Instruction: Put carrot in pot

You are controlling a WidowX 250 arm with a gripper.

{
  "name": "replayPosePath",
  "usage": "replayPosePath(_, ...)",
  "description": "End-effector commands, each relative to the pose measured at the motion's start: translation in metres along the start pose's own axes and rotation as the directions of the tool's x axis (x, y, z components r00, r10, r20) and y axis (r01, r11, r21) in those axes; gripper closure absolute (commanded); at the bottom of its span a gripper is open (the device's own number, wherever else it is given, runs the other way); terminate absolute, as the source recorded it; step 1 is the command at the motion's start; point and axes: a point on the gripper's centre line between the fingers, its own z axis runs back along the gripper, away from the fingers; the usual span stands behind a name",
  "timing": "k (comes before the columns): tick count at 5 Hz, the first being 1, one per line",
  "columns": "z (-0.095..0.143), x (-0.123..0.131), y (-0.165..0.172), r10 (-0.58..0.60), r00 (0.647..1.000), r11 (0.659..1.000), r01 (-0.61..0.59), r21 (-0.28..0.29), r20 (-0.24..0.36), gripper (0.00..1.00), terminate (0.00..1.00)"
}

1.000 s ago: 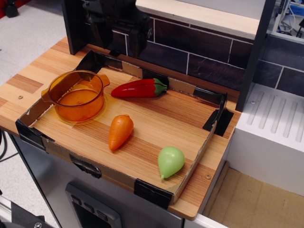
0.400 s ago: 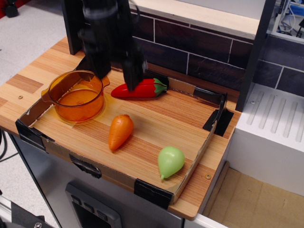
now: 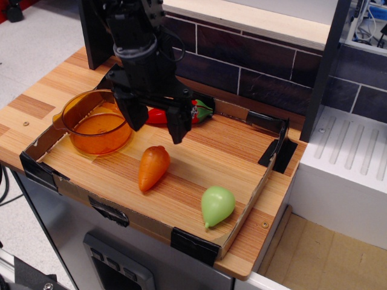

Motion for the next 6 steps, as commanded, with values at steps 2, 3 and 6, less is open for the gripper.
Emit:
replayPosePath(2, -0.014, -0.004, 0.003, -0.001, 0.999, 0.993, -0.003, 0.114, 0.032, 0.00, 0.00)
replayPosePath(3, -0.029, -0.007, 0.002, 0.005, 1.000, 0.989, -0.006, 0.145, 0.005, 0.00, 0.00)
replayPosePath(6, -0.026, -0.008, 0.005, 0.010, 1.000, 0.995, -0.008, 0.102, -0.024, 1.00, 0.00)
